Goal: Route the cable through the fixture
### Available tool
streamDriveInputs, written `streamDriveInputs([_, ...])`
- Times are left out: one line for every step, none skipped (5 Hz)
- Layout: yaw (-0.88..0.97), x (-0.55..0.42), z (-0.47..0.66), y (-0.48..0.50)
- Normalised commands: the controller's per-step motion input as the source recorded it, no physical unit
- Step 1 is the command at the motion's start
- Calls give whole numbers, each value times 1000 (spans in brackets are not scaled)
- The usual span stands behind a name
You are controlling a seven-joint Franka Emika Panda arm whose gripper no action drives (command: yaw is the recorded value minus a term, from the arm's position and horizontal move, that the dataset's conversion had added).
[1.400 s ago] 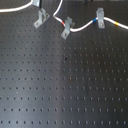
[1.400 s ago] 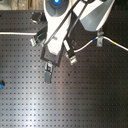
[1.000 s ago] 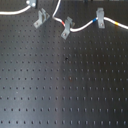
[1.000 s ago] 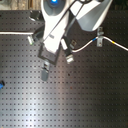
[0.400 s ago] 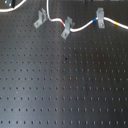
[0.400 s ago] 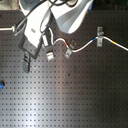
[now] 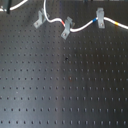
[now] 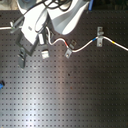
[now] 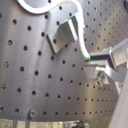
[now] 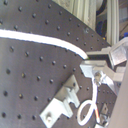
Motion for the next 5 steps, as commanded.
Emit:
streamDriveInputs([306,-167,300,327])
streamDriveInputs([206,89,361,165])
streamDriveInputs([186,28,452,28])
streamDriveInputs([186,-61,320,64])
streamDriveInputs([126,-121,287,-22])
